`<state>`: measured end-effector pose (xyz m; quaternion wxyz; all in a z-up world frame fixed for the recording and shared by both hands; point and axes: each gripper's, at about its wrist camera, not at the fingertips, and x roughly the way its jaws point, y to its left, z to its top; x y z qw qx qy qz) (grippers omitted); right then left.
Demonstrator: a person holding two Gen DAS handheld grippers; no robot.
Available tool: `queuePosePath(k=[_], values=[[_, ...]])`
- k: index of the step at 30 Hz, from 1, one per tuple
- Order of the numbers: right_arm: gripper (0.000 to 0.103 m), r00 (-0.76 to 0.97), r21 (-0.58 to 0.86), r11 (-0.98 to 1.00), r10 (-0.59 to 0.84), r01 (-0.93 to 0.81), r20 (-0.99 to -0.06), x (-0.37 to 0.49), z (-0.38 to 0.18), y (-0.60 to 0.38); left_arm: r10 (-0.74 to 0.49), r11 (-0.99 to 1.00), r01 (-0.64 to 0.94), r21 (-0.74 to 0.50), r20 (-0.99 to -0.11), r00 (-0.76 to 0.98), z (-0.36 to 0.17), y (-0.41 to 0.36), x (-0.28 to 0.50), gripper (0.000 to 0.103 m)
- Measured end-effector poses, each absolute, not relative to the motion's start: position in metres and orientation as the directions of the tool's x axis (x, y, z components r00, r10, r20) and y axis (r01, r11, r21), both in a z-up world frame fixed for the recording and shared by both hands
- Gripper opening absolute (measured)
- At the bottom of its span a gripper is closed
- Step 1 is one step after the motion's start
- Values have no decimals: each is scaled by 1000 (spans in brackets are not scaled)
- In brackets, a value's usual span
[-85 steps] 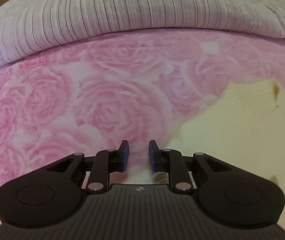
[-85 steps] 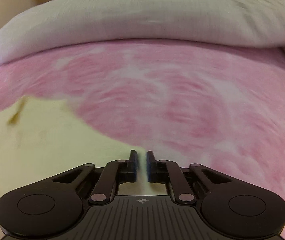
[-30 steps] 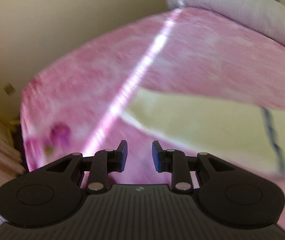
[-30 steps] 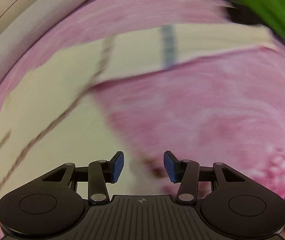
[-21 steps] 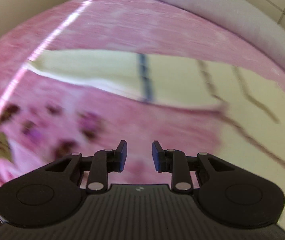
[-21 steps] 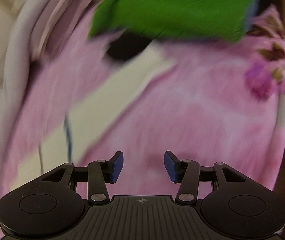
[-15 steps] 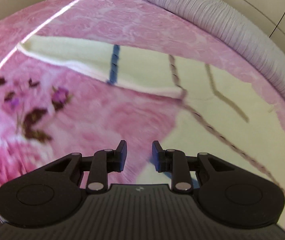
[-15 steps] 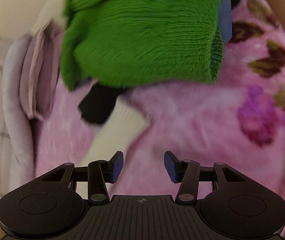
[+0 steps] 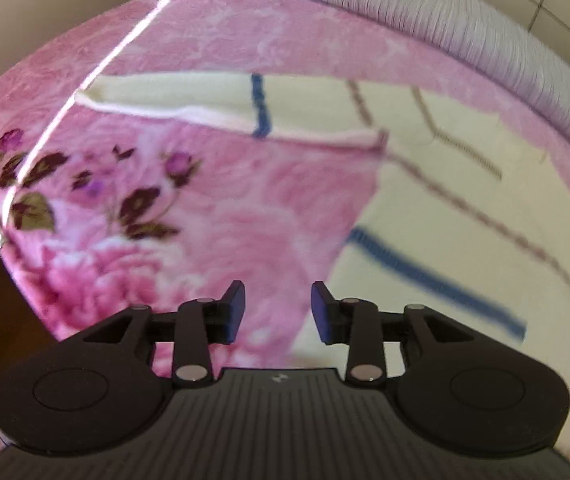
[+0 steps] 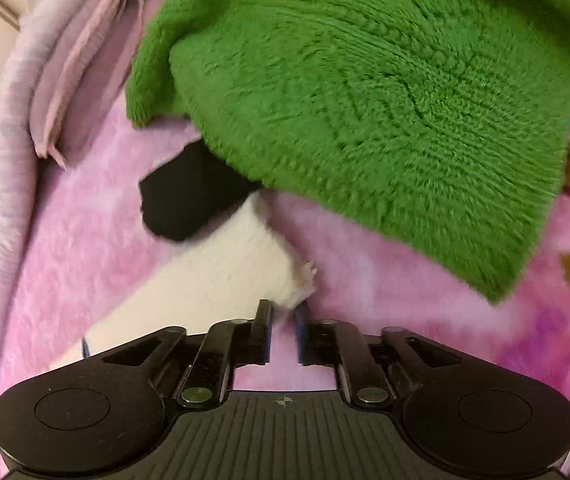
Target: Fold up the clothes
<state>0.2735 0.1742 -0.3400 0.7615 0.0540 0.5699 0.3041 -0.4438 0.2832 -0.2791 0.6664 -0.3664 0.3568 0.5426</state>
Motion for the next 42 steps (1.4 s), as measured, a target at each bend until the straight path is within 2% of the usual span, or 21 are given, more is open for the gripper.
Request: queuePosePath(k=[1,2,3,6,9,11,14,15,16,17,19,21,24,26,28,30,32,34,36,38,42], values=[[31,161,422,795,530,-435,-833,258,-332,171,441,151,-981,-123,-880,178,-282,281,-450,31],[44,135,426,772,540,-472,-831,241,-326,168,417,160,-976,-148,-886,203,-285,278,-456,33],[51,63,454,729,559,-512,-827,219,-325,164,388,170,-970,-176,-892,230,-289,275,-461,35],[56,-164,545,585,576,-600,-800,154,-323,150,328,195,-956,-218,-904,273,-304,263,-470,37],[56,-427,651,466,502,-599,-752,81,-340,130,278,193,-942,-274,-906,320,-323,257,-476,40],[56,-507,677,452,450,-581,-735,42,-357,117,249,180,-930,-321,-900,358,-335,255,-480,40],[56,-449,641,451,466,-621,-763,8,-366,99,231,164,-907,-387,-879,417,-346,255,-488,41],[52,-430,634,462,476,-620,-767,1,-363,92,216,174,-896,-408,-872,439,-347,256,-490,37],[32,-436,632,471,465,-615,-771,-6,-361,88,191,197,-881,-430,-865,464,-347,259,-491,25],[5,-436,624,477,452,-619,-778,-12,-357,86,165,219,-865,-451,-857,489,-347,262,-492,5],[5,-411,588,471,429,-658,-804,-20,-341,90,148,293,-838,-459,-845,514,-335,267,-492,4],[4,-364,569,450,464,-688,-807,-21,-317,89,156,366,-800,-476,-816,556,-316,272,-497,4],[4,-268,487,441,471,-754,-841,-26,-301,86,150,436,-776,-455,-814,561,-305,276,-510,5],[4,-185,381,468,411,-798,-892,-38,-316,88,111,465,-801,-377,-873,475,-325,273,-509,4],[6,-107,248,524,285,-815,-952,-48,-335,91,85,514,-811,-281,-924,374,-343,268,-505,1],[8,-64,201,545,259,-814,-964,-56,-328,93,107,570,-793,-217,-937,333,-337,265,-501,1],[17,5,135,544,247,-828,-969,-65,-309,95,148,576,-796,-187,-934,326,-319,269,-500,2],[25,70,105,502,317,-858,-946,-75,-288,104,194,586,-789,-186,-913,359,-300,275,-491,4],[47,110,88,447,398,-890,-911,-85,-273,118,216,612,-768,-188,-894,392,-294,282,-466,18],[52,124,67,385,451,-920,-884,-100,-279,148,235,638,-748,-181,-880,414,-293,288,-437,19],[53,85,56,278,470,-959,-879,-128,-316,191,242,673,-723,-156,-877,414,-313,294,-375,21]])
